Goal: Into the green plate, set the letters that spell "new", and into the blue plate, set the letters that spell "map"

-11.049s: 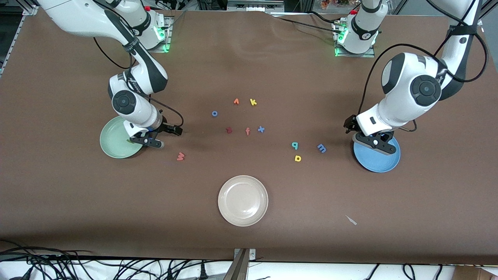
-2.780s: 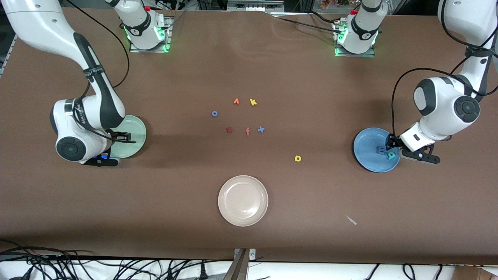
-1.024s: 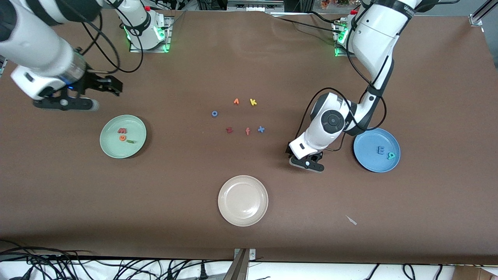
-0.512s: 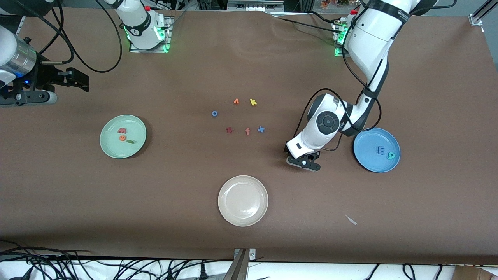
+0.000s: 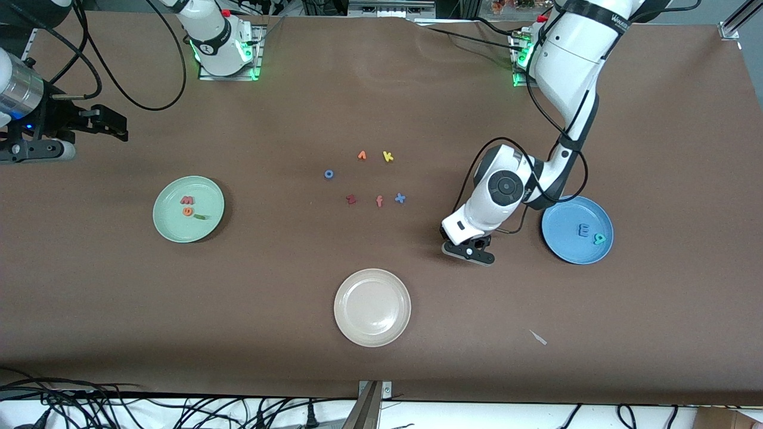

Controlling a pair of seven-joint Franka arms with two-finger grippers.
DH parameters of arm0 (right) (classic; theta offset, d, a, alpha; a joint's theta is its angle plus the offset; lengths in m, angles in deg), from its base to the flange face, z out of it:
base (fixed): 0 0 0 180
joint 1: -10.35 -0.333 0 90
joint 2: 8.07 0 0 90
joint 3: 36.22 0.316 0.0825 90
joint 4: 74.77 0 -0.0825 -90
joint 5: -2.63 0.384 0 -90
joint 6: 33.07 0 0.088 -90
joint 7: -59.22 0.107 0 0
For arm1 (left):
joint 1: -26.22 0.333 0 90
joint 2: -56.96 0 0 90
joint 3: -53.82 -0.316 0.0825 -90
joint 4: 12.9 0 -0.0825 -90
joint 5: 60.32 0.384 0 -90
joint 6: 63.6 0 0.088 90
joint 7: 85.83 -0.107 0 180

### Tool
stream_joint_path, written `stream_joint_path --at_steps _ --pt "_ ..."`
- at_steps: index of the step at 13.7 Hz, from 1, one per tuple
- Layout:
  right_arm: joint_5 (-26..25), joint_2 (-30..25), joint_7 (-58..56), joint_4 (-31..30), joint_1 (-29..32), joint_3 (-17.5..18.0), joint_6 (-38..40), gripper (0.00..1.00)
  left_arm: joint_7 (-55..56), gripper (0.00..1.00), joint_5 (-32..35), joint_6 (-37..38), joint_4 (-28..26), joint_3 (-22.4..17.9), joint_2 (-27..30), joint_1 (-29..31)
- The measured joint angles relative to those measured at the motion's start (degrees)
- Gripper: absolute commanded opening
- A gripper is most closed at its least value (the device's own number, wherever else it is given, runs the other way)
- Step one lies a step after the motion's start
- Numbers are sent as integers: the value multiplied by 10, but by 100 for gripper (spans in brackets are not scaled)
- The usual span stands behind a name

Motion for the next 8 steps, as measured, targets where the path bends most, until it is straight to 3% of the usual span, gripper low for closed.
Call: stream_joint_path --at_steps 3,8 --pt "0 1 0 -2 0 0 -1 100 -25 5 0 18 -19 -14 60 50" --pt "0 5 0 -3 -1 1 -7 100 -184 5 0 36 -188 -24 213 166"
